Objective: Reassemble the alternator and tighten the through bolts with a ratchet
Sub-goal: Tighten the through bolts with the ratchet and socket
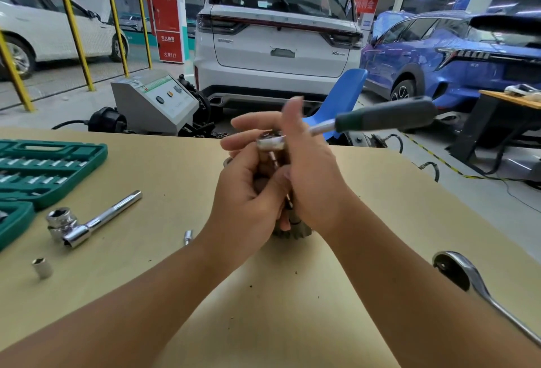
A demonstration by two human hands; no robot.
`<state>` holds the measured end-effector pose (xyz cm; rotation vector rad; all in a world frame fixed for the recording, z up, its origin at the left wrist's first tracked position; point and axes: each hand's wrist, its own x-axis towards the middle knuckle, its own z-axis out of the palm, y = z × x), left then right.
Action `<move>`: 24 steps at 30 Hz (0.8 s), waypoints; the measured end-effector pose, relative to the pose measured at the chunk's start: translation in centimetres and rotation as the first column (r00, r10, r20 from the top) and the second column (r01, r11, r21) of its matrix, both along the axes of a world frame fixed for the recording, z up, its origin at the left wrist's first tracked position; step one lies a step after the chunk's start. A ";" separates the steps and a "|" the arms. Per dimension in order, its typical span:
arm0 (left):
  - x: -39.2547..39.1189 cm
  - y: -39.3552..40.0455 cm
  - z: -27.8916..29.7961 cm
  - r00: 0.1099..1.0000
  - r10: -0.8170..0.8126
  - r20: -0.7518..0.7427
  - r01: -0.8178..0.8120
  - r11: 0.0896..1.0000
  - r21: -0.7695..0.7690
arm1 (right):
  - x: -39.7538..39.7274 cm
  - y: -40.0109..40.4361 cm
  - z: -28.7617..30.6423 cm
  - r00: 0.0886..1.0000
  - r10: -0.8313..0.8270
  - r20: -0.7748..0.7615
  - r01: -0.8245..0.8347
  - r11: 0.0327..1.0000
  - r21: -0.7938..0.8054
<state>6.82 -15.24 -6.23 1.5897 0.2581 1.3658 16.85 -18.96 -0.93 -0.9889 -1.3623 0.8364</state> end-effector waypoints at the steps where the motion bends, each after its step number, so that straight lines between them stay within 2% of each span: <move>1: 0.1 -0.2 0.0 1.000 0.013 -0.007 -0.013 1.000 0.008 | 0.1 0.0 0.2 0.995 0.027 -0.101 -0.032 0.998 -0.045; 3: 0.4 -0.5 -0.1 0.999 0.043 -0.019 -0.043 0.999 0.023 | 0.3 0.0 0.5 0.980 0.039 -0.195 -0.054 0.996 -0.070; 4: 0.4 -0.6 -0.1 0.998 0.060 -0.027 -0.059 0.998 0.029 | 0.3 0.1 0.5 0.989 0.025 -0.143 -0.031 0.999 -0.036; 7: 0.1 -0.5 -0.1 0.985 0.154 -0.082 -0.150 0.987 0.052 | 0.0 0.2 0.2 0.990 -0.025 0.139 0.006 0.991 0.137; 10: 0.6 -0.3 0.0 0.987 0.143 -0.070 -0.142 0.990 0.017 | -0.1 0.0 0.0 0.978 -0.055 0.202 0.025 0.989 0.147; 12: 0.9 -0.3 0.3 0.996 0.090 -0.020 -0.091 0.994 -0.053 | -0.2 0.0 0.0 0.991 -0.028 0.128 0.013 0.993 0.114; 15: 0.3 -0.3 0.2 0.998 0.056 -0.006 -0.056 0.997 0.050 | 0.1 0.2 0.2 0.995 0.042 -0.094 -0.041 0.999 0.007; 18: 0.0 -0.4 0.0 1.000 0.012 -0.016 -0.011 0.998 0.058 | 0.3 0.2 0.4 0.988 0.036 -0.151 -0.041 0.999 -0.031; 22: 0.3 -0.2 -0.1 0.995 0.094 -0.038 -0.091 0.993 0.073 | 0.1 0.2 0.1 0.994 -0.019 0.107 0.011 0.997 0.072; 24: 0.5 -0.1 -0.2 0.983 0.169 -0.072 -0.162 0.982 0.098 | 0.0 0.1 0.1 0.986 -0.012 0.168 -0.007 0.993 0.117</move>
